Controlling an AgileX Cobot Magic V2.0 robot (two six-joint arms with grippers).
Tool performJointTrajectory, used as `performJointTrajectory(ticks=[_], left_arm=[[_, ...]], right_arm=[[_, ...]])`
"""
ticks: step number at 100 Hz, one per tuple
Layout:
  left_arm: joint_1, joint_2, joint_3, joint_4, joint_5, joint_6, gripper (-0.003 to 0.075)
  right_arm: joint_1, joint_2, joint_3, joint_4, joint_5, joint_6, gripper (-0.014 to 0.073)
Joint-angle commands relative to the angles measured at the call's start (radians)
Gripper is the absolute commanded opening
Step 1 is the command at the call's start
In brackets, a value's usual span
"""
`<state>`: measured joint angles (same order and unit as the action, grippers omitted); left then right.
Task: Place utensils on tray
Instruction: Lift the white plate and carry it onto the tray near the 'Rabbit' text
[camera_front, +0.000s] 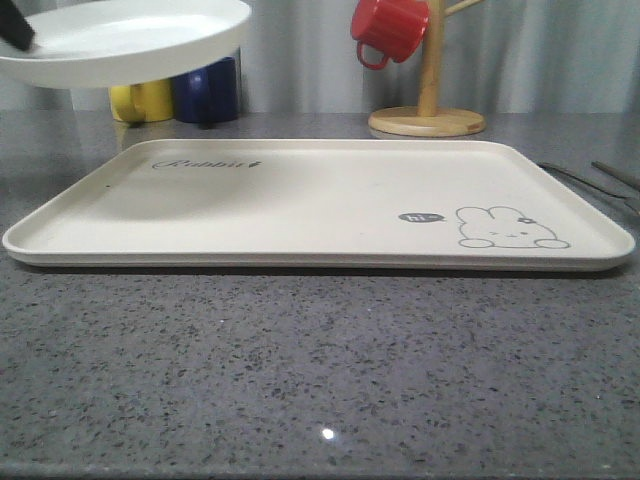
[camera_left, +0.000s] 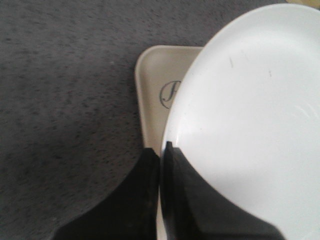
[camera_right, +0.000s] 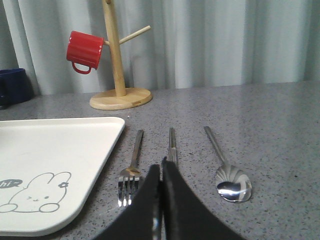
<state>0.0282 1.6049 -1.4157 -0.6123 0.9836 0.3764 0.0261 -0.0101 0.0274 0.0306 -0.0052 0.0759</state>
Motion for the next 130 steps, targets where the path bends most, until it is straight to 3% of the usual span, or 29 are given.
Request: performJointTrajectory(ticks=[1, 35, 130], left_arm=[[-0.064, 0.010, -0.061, -0.053, -0.019, -0.013, -0.0018], [-0.201, 0.155, -0.125, -0.018, -0.013, -0.038, -0.0018], [-0.207, 0.196, -0.125, 0.102, -0.017, -0.062, -0.0014]], right_arm=[[0.000, -0.022, -0.018, -0.002, -0.083, -0.008, -0.0068], [0.000, -0.022, -0.018, -0.002, -0.083, -0.008, -0.0068], [0.000, -0.022, -0.018, -0.002, -0.083, -0.008, -0.0068]])
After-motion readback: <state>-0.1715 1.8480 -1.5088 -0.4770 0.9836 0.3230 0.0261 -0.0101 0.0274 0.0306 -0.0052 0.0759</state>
